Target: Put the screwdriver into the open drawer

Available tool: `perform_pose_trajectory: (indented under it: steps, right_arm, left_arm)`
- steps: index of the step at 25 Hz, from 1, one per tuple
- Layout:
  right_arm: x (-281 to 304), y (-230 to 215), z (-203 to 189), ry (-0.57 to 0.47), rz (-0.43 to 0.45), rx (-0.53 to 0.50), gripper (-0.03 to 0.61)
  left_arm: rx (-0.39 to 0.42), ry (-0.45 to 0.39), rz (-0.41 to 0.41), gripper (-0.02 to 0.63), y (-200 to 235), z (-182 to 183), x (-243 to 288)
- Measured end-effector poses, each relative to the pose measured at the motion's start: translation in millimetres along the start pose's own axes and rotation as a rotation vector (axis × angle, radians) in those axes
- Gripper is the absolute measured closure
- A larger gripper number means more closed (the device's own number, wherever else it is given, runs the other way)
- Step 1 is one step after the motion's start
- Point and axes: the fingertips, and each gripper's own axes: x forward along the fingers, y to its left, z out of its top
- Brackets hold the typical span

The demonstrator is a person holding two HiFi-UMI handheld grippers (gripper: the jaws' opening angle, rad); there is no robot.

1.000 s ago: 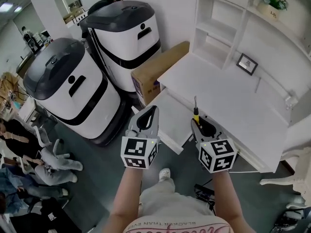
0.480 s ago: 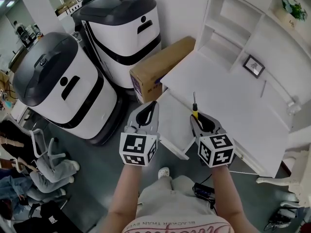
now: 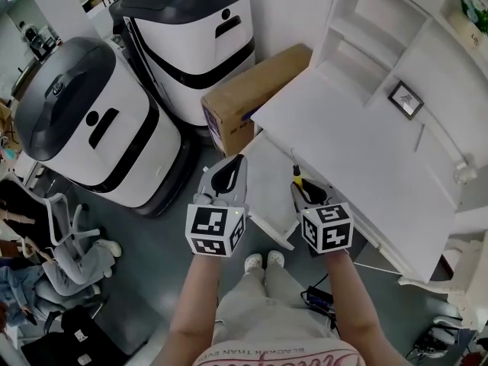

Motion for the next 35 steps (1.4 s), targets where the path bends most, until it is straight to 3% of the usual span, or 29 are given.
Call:
perform_pose_trajectory:
  steps: [11,18,29,35]
  right_arm:
    - [79,-14,-57,0.208,0.076,0.077,0.499]
    - [125,-23,-103,0.363,0.078,0.078,0.499]
    - [183,-33,-174,0.552,0.082,0.209,0.500]
    - [203,-32,-203,0.625,0.082,0.213,0.499]
  left_arm:
    - [-0.018,0.069,0.034,0.609,18,-31,27]
    - [-0.034,0.112,0.029,0.609,25,-57,46]
    - [-0.035,0.143,0.033,0.609,36,-79,59]
    - [-0.023,0.158,0.032,0.609,37,-90,63]
